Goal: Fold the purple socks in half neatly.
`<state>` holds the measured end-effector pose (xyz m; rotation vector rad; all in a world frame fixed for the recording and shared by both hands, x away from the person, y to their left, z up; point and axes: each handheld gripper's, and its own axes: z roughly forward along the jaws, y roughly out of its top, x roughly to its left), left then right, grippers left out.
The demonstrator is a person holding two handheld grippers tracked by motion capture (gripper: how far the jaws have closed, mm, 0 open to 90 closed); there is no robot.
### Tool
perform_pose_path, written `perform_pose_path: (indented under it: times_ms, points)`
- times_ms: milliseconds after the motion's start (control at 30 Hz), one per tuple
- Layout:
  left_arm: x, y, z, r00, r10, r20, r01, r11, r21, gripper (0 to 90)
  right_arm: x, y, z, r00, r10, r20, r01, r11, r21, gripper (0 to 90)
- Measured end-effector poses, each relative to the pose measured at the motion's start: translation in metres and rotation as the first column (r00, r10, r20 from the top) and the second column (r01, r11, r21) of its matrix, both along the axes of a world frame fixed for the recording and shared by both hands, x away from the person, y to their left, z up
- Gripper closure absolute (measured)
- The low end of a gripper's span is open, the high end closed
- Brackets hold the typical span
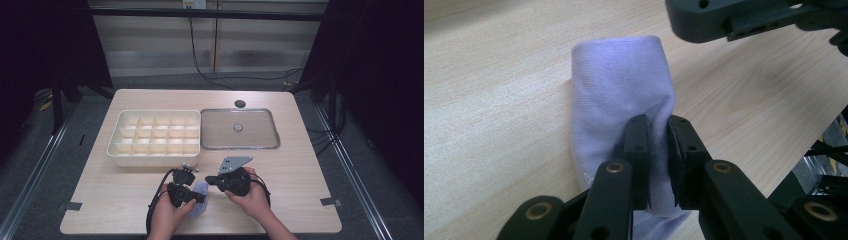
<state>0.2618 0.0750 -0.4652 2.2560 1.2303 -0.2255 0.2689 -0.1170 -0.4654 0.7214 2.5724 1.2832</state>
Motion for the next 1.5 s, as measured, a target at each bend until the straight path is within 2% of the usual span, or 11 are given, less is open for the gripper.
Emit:
perform_pose_path:
  times_ms: [367, 533, 733, 900, 1133, 1367, 1433, 1500]
  points:
    - [0.0, 0.0, 0.0, 1.0, 0.001, -0.005, -0.001, 1.0, -0.001, 80.2, 0.0, 0.009, -0.001, 0.9996, 0.028, -0.004, -0.028, 0.9996, -0.001, 90.0]
    - [0.0, 0.0, 0.0, 1.0, -0.001, -0.007, 0.001, 1.0, -0.003, 79.4, 0.003, 0.018, -0.007, 0.999, 0.042, -0.016, -0.042, 0.999, -0.013, 90.0]
    - [-0.001, -0.001, 0.001, 0.9998, -0.018, -0.004, 0.018, 0.9998, -0.011, 73.2, 0.006, 0.025, -0.019, 0.9983, 0.038, -0.044, -0.04, 0.9985, -0.038, 90.0]
    - [-0.002, -0.001, 0.002, 0.9999, -0.01, -0.011, 0.01, 0.9993, -0.036, 69.7, 0.007, 0.024, -0.022, 0.9971, 0.037, -0.067, -0.039, 0.9989, -0.027, 90.0]
    - [0.0, 0.003, 0.011, 0.9995, -0.027, -0.013, 0.027, 0.9987, -0.043, 65.3, 0.007, 0.022, -0.023, 0.9978, 0.038, -0.055, -0.04, 0.9986, -0.035, 90.0]
    - [0.0, 0.013, 0.027, 0.9998, 0.007, 0.021, -0.005, 0.998, -0.063, 67.8, 0.007, 0.022, -0.023, 0.9981, 0.033, -0.052, -0.035, 0.9989, -0.031, 90.0]
    - [-0.001, 0.014, 0.026, 0.9999, 0.001, 0.016, -0.001, 0.9984, -0.056, 73.6, 0.006, 0.022, -0.023, 0.998, 0.031, -0.056, -0.033, 0.9989, -0.033, 90.0]
    - [-0.003, 0.012, 0.022, 1.0, -0.005, 0.008, 0.005, 0.9996, -0.029, 76.2, 0.006, 0.022, -0.023, 0.9982, 0.031, -0.051, -0.033, 0.9987, -0.039, 90.0]
